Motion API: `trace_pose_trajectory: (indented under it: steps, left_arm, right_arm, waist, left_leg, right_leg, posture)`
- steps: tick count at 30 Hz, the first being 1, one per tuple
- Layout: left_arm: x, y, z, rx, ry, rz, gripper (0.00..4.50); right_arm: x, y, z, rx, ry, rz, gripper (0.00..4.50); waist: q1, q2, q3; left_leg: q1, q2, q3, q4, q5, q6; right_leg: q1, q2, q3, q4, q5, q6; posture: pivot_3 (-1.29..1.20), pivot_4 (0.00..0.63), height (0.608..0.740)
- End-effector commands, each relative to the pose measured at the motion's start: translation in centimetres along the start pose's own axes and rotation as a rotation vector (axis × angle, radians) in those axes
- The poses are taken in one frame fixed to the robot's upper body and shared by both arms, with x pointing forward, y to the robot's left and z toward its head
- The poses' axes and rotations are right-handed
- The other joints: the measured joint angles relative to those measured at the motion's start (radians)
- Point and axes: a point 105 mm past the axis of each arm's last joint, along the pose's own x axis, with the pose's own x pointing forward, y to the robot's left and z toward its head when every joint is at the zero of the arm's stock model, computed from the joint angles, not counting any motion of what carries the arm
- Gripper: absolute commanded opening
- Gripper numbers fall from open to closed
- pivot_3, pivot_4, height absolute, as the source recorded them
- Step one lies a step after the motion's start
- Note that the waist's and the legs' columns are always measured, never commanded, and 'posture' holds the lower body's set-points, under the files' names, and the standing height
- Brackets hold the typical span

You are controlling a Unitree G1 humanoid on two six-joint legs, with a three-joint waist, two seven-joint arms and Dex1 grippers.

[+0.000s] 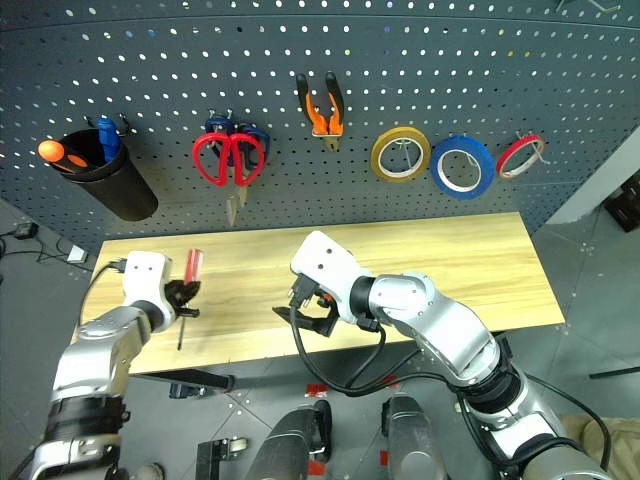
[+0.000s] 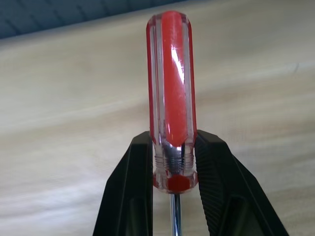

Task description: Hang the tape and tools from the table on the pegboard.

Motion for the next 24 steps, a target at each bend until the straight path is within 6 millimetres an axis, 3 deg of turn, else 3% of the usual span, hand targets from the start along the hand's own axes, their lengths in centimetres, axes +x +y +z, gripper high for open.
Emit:
trace_pose_trajectory:
  steps: [1,3,5,8,11,14,17,24]
  left_arm:
    - [-3.6,1.6,5.1,0.146,-0.269,0.141,0.86]
    - [-6.8,2.9,8.1,0.24,-0.433,0.317,0.86]
    - [-8.5,3.6,9.6,0.268,-0.51,0.418,0.86]
    - [-10.2,4.3,13.3,0.328,-0.655,0.517,0.86]
    - [-10.7,5.3,16.8,0.316,-0.767,0.569,0.86]
    - [-9.9,6.7,20.0,0.248,-0.857,0.58,0.86]
    - [-8.0,7.1,21.7,0.221,-0.895,0.547,0.86]
    - [-3.6,6.6,24.0,0.243,-0.94,0.462,0.86]
  right_arm:
    - [-0.8,-0.3,2.0,-0.057,-0.125,-0.024,4.5]
    - [-1.2,-0.1,2.7,-0.068,-0.178,-0.007,4.5]
    - [-1.3,-0.1,3.0,-0.067,-0.203,0.005,4.5]
    - [-1.3,-0.2,3.8,-0.056,-0.24,0.02,4.5]
    - [-1.0,-0.5,4.4,-0.042,-0.257,0.023,4.5]
    - [-0.5,-0.7,5.4,-0.023,-0.269,0.012,4.5]
    - [0.1,-0.9,6.3,-0.022,-0.286,0.001,4.5]
    - [1.3,-1.2,7.6,-0.04,-0.311,-0.038,4.5]
  waist:
    - [0.001,-0.001,-0.012]
    - [0.002,-0.002,-0.027]
    - [0.007,-0.003,-0.038]
    - [0.017,-0.001,-0.058]
    - [0.027,-0.002,-0.07]
    - [0.028,-0.003,-0.078]
    - [0.023,-0.002,-0.086]
    - [0.02,-0.004,-0.088]
  left_leg:
    - [0.0,0.0,0.0,0.0,0.0,0.0]
    - [0.0,0.0,0.0,0.0,0.0,0.0]
    - [0.0,0.0,0.0,0.0,-0.001,0.0]
    - [0.001,0.0,-0.001,0.0,-0.002,0.003]
    - [0.003,0.001,-0.003,0.001,-0.001,0.001]
    - [0.003,0.001,-0.005,0.003,0.001,-0.001]
    - [0.004,0.002,-0.005,0.002,0.004,0.001]
    - [0.004,0.003,-0.005,0.002,0.007,-0.003]
  right_leg:
    - [-0.001,0.0,0.0,0.0,0.0,0.0]
    - [0.0,0.0,0.0,0.0,0.0,0.0]
    - [0.0,0.0,0.0,0.0,0.0,0.0]
    - [-0.001,0.001,-0.001,0.002,0.001,-0.001]
    - [0.001,0.003,-0.004,0.002,0.002,-0.003]
    - [0.002,0.004,-0.005,0.002,0.006,-0.004]
    - [0.002,0.005,-0.003,0.001,0.009,-0.003]
    - [0.001,0.007,-0.004,0.002,0.009,-0.004]
  posture:
    - [-0.24,0.138,0.74]
    - [-0.23,0.125,0.74]
    - [-0.22,0.123,0.74]
    - [-0.21,0.112,0.74]
    - [-0.21,0.107,0.74]
    - [-0.21,0.106,0.74]
    - [-0.21,0.103,0.74]
    - [-0.24,0.109,0.74]
